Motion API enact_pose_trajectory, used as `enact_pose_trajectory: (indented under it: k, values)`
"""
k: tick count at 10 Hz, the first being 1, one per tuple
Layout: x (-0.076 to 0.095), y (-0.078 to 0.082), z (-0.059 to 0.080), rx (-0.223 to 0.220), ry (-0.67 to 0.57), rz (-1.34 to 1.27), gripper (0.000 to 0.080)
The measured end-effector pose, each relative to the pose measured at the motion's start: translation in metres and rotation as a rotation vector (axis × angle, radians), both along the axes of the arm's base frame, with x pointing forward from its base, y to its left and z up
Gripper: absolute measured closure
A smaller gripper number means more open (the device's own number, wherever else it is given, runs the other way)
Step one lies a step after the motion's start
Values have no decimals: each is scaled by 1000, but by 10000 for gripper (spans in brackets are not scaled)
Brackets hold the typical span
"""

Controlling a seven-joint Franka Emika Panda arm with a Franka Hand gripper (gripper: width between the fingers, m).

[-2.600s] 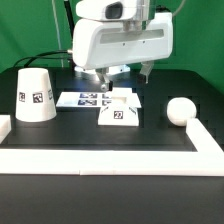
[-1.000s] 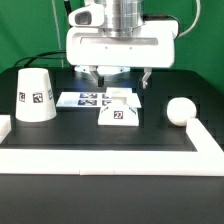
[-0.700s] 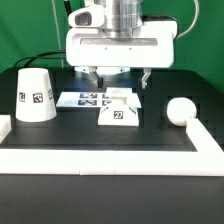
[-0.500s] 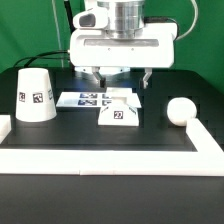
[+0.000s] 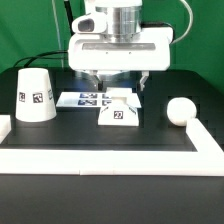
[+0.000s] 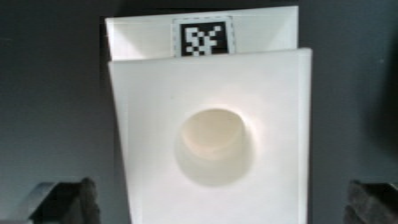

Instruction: Assemble lamp

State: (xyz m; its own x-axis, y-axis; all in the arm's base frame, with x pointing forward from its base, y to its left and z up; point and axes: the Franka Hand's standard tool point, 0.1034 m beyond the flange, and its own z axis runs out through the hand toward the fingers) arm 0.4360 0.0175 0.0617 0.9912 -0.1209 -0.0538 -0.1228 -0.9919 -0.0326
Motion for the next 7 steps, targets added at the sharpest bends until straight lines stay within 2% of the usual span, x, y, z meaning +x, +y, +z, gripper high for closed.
enact_pose_trajectory:
  k: [4,6,7]
  values:
    - [-5,-1,-17,-1,6,8,100]
    - [-4,-1,-16,-1,6,11,100]
    - [-4,-1,-16,0,7,12,224]
